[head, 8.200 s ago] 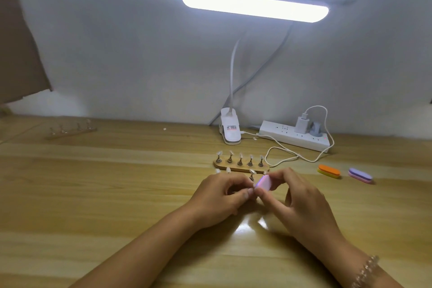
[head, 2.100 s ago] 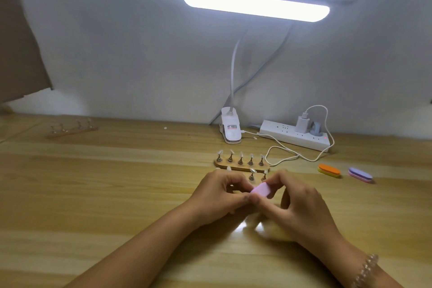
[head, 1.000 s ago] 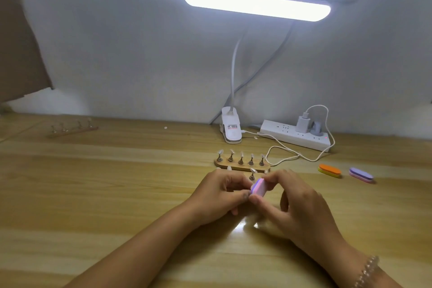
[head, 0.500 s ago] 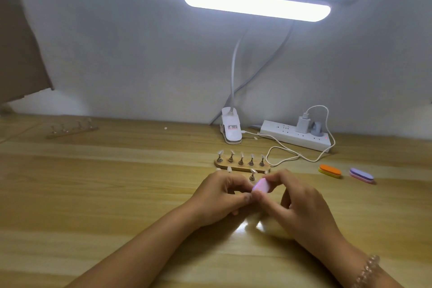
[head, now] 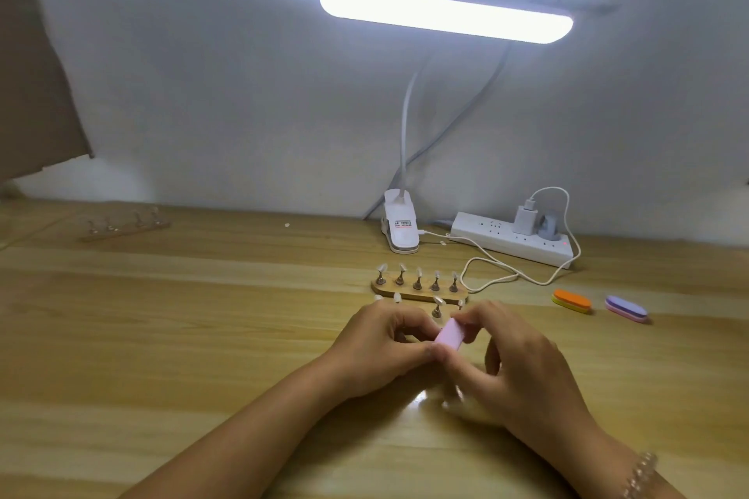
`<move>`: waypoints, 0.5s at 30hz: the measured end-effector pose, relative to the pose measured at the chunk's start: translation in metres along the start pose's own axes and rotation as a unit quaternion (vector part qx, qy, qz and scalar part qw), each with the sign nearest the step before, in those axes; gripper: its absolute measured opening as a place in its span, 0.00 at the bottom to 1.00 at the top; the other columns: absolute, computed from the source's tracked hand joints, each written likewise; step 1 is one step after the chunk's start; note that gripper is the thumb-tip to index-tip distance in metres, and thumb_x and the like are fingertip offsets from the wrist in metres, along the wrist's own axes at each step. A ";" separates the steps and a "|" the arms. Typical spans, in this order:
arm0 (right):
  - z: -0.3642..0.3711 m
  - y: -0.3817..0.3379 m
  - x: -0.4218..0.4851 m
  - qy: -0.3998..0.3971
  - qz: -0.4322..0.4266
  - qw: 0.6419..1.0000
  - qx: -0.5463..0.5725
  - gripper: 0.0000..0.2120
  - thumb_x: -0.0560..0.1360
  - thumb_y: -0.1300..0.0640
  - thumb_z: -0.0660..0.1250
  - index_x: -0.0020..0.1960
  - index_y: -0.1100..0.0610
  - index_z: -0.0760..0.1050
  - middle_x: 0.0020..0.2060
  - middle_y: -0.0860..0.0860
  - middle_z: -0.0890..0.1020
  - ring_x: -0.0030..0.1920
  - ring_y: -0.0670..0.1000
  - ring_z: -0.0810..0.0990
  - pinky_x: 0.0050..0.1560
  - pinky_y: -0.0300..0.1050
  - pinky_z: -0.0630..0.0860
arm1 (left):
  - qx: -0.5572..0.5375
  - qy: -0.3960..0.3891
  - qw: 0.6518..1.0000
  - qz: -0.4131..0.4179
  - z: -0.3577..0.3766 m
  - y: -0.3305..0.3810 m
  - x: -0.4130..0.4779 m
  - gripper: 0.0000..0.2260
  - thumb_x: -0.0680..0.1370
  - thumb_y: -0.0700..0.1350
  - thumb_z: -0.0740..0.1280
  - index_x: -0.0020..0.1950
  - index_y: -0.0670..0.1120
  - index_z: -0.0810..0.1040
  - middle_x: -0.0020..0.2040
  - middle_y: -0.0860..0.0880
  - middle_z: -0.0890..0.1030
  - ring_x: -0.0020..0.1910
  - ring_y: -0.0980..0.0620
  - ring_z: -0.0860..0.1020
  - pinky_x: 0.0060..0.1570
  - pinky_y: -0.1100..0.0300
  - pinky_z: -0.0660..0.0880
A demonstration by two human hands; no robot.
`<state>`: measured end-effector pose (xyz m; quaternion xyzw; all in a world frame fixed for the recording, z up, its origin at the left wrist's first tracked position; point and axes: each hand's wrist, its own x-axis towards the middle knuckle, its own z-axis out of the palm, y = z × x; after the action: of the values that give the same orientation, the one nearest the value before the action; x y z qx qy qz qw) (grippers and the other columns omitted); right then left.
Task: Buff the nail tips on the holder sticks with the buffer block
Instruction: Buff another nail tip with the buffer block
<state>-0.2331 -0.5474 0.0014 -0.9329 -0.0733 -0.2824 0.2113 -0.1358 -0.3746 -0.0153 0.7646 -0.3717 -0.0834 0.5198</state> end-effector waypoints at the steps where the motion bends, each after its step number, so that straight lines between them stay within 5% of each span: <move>1: 0.000 -0.002 -0.001 -0.007 -0.006 1.000 0.003 0.17 0.70 0.33 0.64 0.48 0.44 0.73 0.42 0.38 0.75 0.33 0.40 0.73 0.30 0.36 0.68 | 0.000 0.001 1.000 -0.003 0.000 0.000 0.000 0.08 0.72 0.49 0.72 0.49 0.50 0.86 0.44 0.54 0.86 0.44 0.57 0.82 0.42 0.54 0.79; 8: -0.002 0.002 0.003 0.001 0.026 0.999 0.022 0.13 0.72 0.37 0.64 0.49 0.45 0.75 0.43 0.38 0.76 0.32 0.42 0.73 0.34 0.43 0.70 | -0.006 0.005 1.000 0.009 0.001 -0.001 0.000 0.06 0.75 0.45 0.73 0.47 0.57 0.85 0.41 0.58 0.84 0.36 0.67 0.77 0.34 0.72 0.69; 11: -0.002 -0.006 -0.001 -0.012 -0.014 1.000 0.013 0.16 0.71 0.35 0.64 0.51 0.45 0.76 0.44 0.38 0.76 0.31 0.42 0.72 0.30 0.41 0.72 | -0.017 0.005 1.000 -0.002 0.001 0.000 -0.001 0.06 0.73 0.44 0.71 0.48 0.52 0.86 0.39 0.58 0.83 0.34 0.61 0.77 0.32 0.67 0.71; 15: -0.003 0.002 0.004 0.004 0.033 0.998 0.046 0.15 0.72 0.36 0.66 0.51 0.46 0.76 0.44 0.38 0.76 0.32 0.42 0.73 0.35 0.41 0.71 | -0.016 0.009 1.000 0.003 0.001 0.000 0.000 0.03 0.77 0.44 0.72 0.49 0.50 0.86 0.42 0.53 0.85 0.35 0.51 0.77 0.31 0.60 0.73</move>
<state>-0.2307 -0.5503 0.0055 -0.9230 -0.0540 -0.2755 0.2631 -0.1365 -0.3753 -0.0154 0.7560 -0.3675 -0.0810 0.5356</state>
